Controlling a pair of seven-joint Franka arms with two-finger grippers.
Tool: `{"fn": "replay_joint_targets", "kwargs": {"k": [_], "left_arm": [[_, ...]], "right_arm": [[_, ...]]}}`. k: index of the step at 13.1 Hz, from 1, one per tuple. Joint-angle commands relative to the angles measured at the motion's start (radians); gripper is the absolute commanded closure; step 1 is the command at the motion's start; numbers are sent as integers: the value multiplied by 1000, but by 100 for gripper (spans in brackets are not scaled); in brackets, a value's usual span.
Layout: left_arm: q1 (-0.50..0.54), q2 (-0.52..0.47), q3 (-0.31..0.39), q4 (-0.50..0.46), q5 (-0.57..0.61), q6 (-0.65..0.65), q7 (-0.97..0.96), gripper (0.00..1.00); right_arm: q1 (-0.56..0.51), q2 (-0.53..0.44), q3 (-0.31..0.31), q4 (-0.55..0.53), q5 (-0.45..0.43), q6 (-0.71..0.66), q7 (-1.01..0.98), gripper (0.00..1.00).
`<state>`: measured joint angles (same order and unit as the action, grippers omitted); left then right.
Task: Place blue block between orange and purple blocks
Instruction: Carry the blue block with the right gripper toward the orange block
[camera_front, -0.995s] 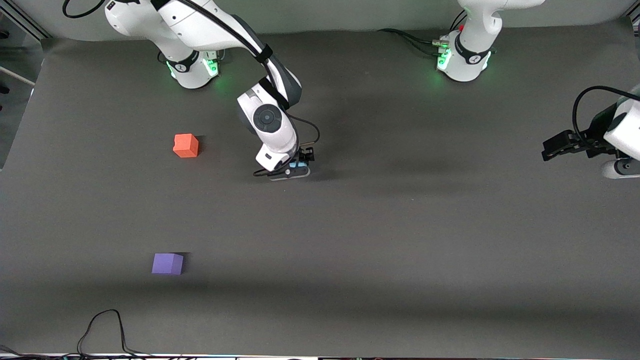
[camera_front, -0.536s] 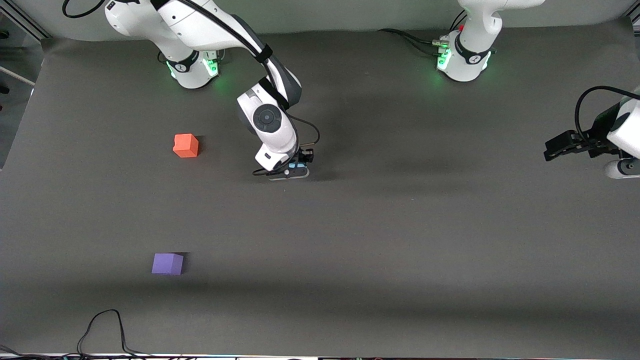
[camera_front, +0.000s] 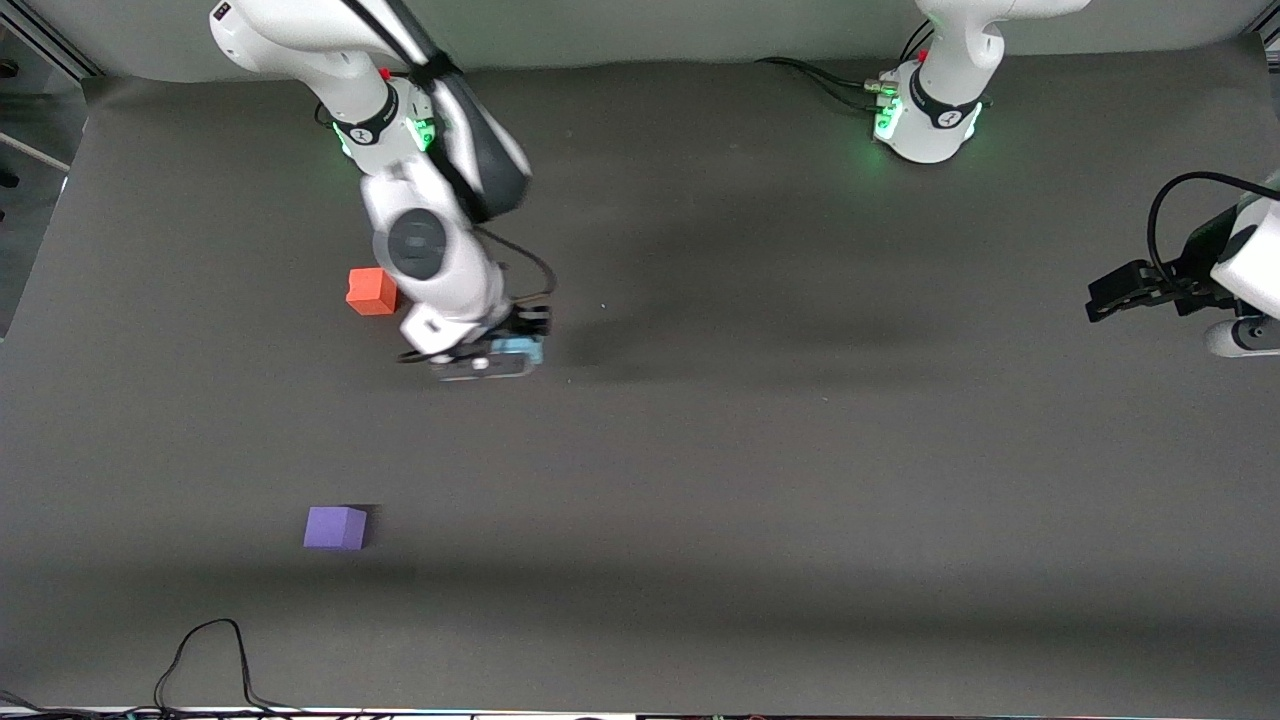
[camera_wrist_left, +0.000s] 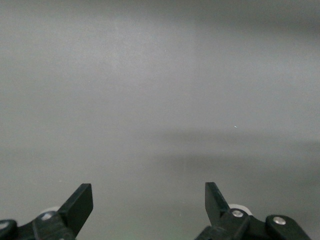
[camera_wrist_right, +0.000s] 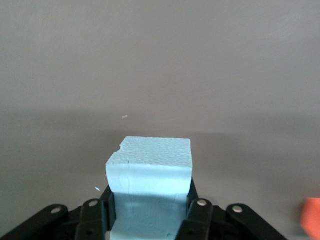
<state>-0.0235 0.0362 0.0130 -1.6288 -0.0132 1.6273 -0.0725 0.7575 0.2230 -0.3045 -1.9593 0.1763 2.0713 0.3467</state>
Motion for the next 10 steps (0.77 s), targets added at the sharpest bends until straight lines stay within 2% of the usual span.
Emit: {"fn": "replay_joint_targets", "kwargs": {"k": [1,5,7,10], "left_arm": [[-10,-13,7,-9,12,5,16,0],[-12,-13,7,-11,12,5,16,0],[-9,-13,8,-9,12,5,20,0],[-13,-6,8,-11,12,8,22,0]], "right_arm": [[11,-100,-170,-1,3,-109,-186,99],[11,-108,-436,-1,2,-154,-480,99],[8,-65,-482,-12,2,-125,-537,99],[12,5,-484,-70,15,8,-551,99]]}}
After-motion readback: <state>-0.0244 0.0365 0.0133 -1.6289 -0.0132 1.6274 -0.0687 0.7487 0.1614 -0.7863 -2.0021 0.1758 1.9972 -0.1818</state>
